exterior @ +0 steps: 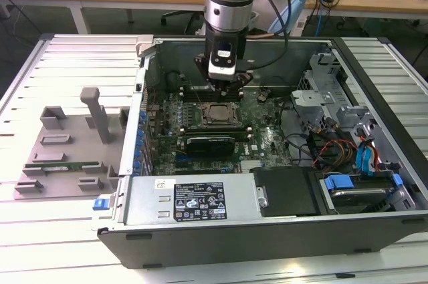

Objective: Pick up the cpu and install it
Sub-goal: 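Install the first cpu locking lever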

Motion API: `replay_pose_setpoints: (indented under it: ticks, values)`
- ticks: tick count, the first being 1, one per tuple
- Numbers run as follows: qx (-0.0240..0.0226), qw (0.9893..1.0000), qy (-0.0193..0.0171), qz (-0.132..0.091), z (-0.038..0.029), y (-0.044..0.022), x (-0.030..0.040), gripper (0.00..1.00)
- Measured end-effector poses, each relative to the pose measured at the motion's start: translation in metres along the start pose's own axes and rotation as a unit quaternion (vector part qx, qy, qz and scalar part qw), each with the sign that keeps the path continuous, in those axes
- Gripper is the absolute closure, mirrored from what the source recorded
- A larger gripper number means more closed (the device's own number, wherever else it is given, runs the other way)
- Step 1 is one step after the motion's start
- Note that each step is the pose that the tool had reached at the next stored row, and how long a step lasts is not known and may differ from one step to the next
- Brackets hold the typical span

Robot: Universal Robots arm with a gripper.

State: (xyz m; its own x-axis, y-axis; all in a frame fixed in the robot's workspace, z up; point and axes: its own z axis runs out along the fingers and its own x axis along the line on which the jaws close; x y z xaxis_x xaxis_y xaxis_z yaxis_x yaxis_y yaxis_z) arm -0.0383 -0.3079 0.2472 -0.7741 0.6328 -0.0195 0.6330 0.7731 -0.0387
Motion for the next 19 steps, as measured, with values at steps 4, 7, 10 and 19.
replay_pose_setpoints:
  ticks: [4,7,10,19]
  values:
    - [-0.0004,0.9997,-0.0009,-0.022,0.0,0.0,0.0,0.89]
    - [-0.0008,0.9991,-0.0016,-0.042,0.0,0.0,0.0,0.89]
    - [-0.001,0.9985,-0.0021,-0.054,0.0,0.0,0.0,0.89]
    - [-0.0019,0.995,-0.0039,-0.1,0.0,0.0,0.0,0.89]
